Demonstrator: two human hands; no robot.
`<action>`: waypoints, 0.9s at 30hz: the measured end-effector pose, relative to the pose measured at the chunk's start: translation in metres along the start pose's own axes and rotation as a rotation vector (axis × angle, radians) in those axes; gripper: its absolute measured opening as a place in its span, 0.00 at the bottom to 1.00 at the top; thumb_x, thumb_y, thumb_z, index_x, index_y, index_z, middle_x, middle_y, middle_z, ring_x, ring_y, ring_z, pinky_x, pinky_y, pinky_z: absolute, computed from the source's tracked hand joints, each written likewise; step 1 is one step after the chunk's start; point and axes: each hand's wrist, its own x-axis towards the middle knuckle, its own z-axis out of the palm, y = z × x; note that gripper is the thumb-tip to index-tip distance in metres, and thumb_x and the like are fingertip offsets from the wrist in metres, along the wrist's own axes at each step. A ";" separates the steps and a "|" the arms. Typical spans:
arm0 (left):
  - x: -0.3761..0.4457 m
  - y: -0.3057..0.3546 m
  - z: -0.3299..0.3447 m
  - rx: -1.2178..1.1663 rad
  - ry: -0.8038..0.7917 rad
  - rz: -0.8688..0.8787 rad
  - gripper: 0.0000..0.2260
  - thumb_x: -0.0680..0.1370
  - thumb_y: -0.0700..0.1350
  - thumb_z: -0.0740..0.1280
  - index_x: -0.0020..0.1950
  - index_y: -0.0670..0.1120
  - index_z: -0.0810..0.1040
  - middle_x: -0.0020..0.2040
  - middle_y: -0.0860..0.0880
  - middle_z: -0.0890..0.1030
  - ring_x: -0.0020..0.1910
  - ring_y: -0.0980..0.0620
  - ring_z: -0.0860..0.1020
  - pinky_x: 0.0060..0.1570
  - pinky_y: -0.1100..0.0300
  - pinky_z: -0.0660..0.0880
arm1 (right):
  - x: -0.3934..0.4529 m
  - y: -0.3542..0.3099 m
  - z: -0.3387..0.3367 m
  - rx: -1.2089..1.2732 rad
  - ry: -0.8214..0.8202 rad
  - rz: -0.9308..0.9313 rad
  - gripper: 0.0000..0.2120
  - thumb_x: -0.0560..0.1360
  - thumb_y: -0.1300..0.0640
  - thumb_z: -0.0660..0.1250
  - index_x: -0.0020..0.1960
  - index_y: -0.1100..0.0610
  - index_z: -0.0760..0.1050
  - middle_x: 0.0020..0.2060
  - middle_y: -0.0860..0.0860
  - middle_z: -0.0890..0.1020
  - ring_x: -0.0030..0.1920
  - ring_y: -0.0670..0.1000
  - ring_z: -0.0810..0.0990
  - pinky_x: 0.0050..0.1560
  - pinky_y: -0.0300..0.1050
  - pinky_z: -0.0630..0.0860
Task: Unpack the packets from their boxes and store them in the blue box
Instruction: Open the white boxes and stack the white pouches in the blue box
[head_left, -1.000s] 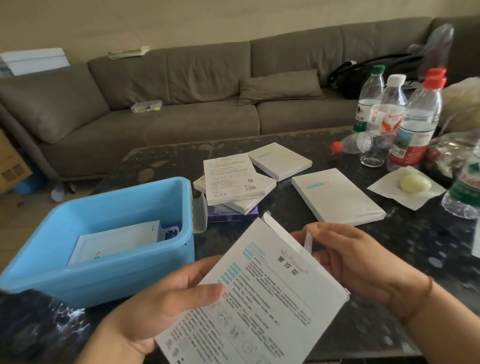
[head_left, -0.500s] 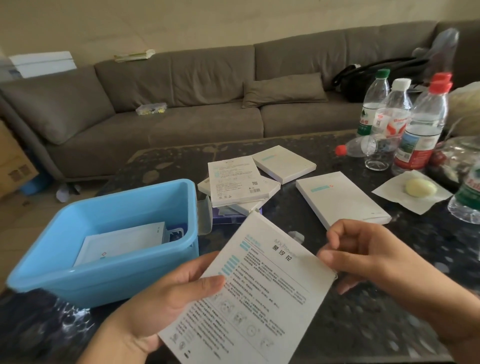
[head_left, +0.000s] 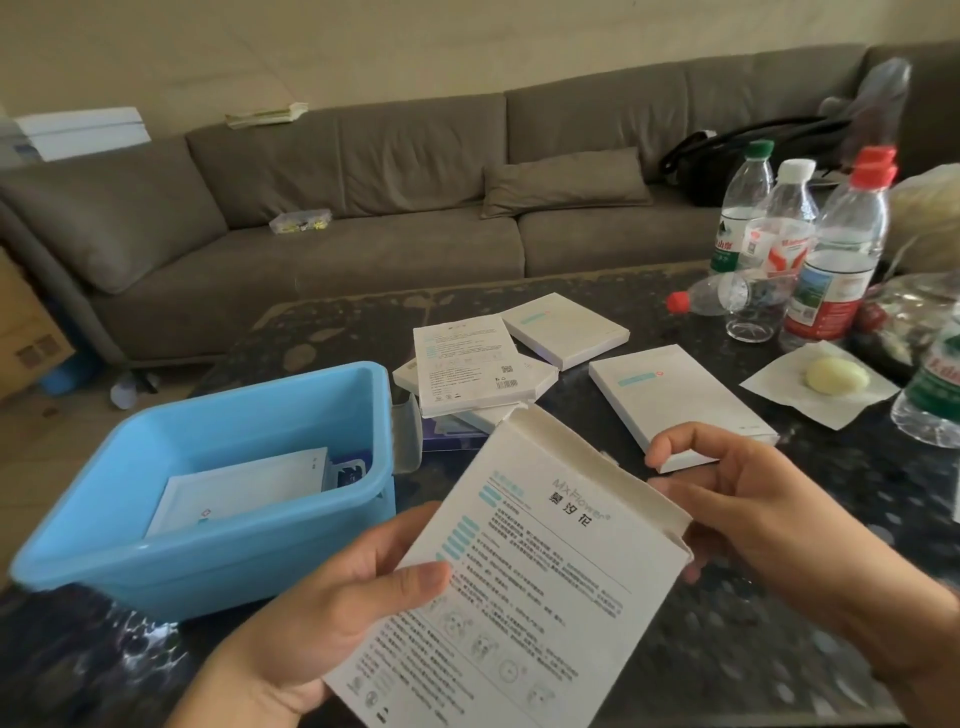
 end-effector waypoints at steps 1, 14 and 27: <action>0.001 0.000 0.003 0.003 0.036 0.014 0.22 0.70 0.48 0.77 0.64 0.51 0.79 0.62 0.40 0.81 0.63 0.39 0.78 0.58 0.49 0.78 | -0.001 -0.001 0.001 -0.031 0.063 0.002 0.12 0.72 0.52 0.66 0.50 0.59 0.74 0.32 0.62 0.83 0.26 0.57 0.79 0.26 0.45 0.76; 0.036 0.004 0.043 0.531 0.452 0.266 0.15 0.73 0.55 0.67 0.59 0.67 0.74 0.59 0.63 0.81 0.60 0.63 0.78 0.60 0.54 0.79 | -0.013 -0.016 0.014 0.070 0.377 -0.102 0.12 0.78 0.57 0.65 0.38 0.56 0.83 0.35 0.56 0.85 0.26 0.57 0.78 0.22 0.42 0.69; 0.038 0.019 0.080 0.115 0.897 0.693 0.11 0.66 0.51 0.76 0.43 0.55 0.75 0.40 0.56 0.82 0.43 0.62 0.80 0.38 0.69 0.74 | -0.047 -0.022 0.041 -0.254 0.408 -0.451 0.12 0.70 0.57 0.77 0.29 0.55 0.79 0.23 0.52 0.81 0.22 0.56 0.76 0.22 0.46 0.70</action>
